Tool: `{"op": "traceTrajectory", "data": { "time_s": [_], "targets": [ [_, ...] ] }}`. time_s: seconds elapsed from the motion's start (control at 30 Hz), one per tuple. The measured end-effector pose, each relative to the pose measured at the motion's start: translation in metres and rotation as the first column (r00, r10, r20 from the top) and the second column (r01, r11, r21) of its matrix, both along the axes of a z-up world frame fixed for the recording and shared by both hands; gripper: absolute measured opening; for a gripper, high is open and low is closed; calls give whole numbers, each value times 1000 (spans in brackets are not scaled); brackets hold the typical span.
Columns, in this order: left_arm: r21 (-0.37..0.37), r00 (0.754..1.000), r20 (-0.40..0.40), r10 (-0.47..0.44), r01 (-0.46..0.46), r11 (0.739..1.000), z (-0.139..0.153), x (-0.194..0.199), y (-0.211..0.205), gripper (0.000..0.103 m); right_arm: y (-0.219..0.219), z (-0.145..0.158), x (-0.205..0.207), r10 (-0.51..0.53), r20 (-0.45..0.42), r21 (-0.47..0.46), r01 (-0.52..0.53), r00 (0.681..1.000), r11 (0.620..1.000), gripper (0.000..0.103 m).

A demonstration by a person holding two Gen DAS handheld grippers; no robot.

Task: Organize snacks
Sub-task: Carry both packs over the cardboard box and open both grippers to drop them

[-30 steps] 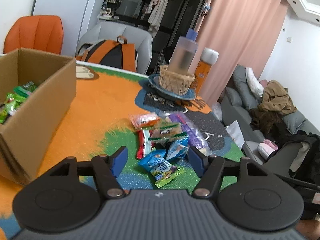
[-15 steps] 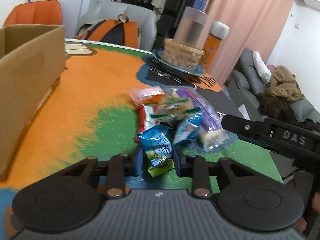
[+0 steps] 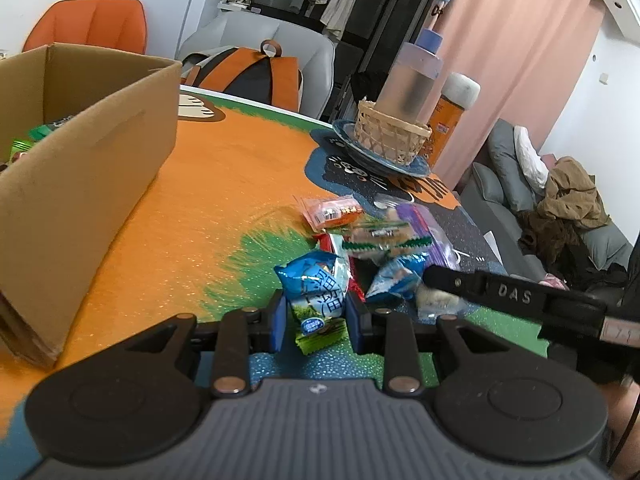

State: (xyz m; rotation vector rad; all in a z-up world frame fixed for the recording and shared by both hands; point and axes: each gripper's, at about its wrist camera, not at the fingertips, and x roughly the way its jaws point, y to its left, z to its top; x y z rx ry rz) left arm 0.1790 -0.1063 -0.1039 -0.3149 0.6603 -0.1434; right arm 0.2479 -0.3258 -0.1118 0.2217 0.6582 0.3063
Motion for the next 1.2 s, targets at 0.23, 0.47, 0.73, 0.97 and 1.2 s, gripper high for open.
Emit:
{"op": "traceTrajectory", "data": {
  "time_s": [0.23, 0.47, 0.73, 0.97, 1.2],
  "targets": [
    [-10, 1000, 23, 7, -7, 1000, 7, -11, 8, 30, -3, 6, -30, 6, -29, -19, -7, 1000, 1000, 34],
    [-13, 999, 37, 24, -24, 1000, 14, -20, 15, 30, 6, 13, -47, -1, -22, -120, -2, 1000, 993, 48],
    [-7, 999, 25, 38, -38, 999, 11, -19, 24, 30, 19, 7, -36, -13, -7, -168, 12, 1000, 986, 60],
    [-7, 999, 24, 42, -42, 999, 11, -18, 26, 30, 19, 1, -34, -24, 3, -190, 24, 1000, 981, 36],
    [-25, 997, 74, 35, -34, 999, 25, -31, 30, 30, 8, 18, -44, -57, 39, -153, 63, 998, 986, 32]
  ]
}}
